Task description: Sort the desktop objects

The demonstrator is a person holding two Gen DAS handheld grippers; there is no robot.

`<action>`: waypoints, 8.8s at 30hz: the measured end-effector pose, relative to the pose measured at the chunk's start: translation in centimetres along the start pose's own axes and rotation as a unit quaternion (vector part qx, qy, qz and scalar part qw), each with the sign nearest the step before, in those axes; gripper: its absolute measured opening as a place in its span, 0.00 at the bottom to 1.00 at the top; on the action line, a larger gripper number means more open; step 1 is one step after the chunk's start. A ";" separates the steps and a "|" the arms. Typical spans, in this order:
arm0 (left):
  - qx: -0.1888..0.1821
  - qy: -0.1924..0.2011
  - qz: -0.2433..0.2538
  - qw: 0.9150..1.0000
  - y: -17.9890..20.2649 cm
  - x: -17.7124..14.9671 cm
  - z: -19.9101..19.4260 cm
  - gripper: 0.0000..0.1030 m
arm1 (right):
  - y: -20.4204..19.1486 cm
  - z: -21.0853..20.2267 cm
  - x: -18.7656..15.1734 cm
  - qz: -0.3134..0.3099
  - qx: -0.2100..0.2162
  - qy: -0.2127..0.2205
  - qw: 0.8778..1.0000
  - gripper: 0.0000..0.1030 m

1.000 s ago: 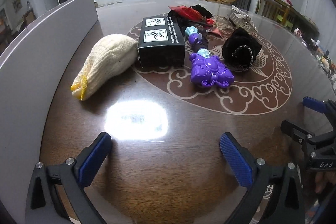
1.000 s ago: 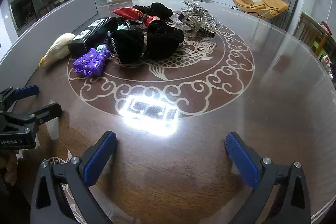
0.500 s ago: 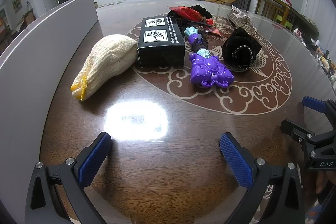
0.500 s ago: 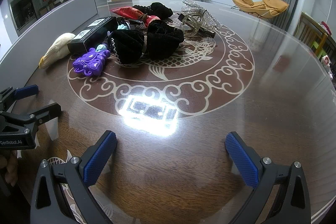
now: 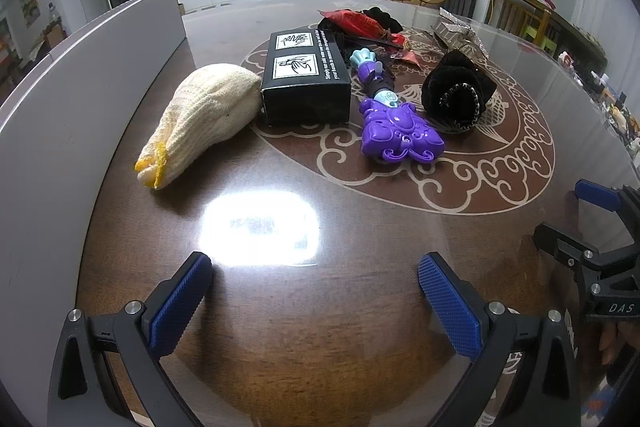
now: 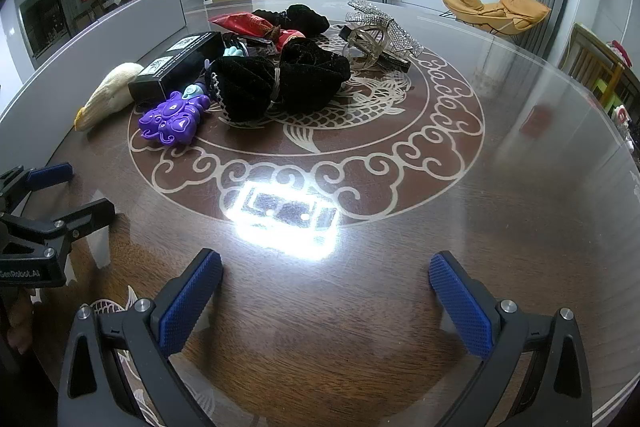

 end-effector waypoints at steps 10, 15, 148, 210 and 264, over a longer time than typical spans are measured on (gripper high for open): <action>0.002 0.003 -0.005 1.000 -0.3 -0.2 -0.1 1.00 | 0.0 0.0 0.0 0.000 0.000 0.000 1.000 1.00; 0.006 0.004 -0.012 1.000 -0.4 -0.1 -0.1 1.00 | 0.0 0.1 0.1 0.002 0.000 0.001 1.000 1.00; -0.049 0.117 -0.021 0.992 -8.9 0.7 -16.6 0.93 | -7.4 0.4 4.0 -0.056 0.079 0.037 0.995 1.00; -0.010 0.006 0.014 1.000 2.2 0.1 -0.2 1.00 | 5.7 5.2 6.5 -0.008 0.006 -0.004 1.000 1.00; 0.075 0.009 -0.053 0.996 -3.5 5.4 3.2 1.00 | 2.5 -0.6 -1.3 -0.041 0.033 -0.001 0.999 1.00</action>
Point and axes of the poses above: each gripper's, at about its wrist camera, not at the fingertips, and z roughly the way its jaws point, y to its right, x to its top, the point moved 4 cm from there along z, roughly the way its jaws point, and after that the axes turned 2 degrees about x, right-handed, at the moved point
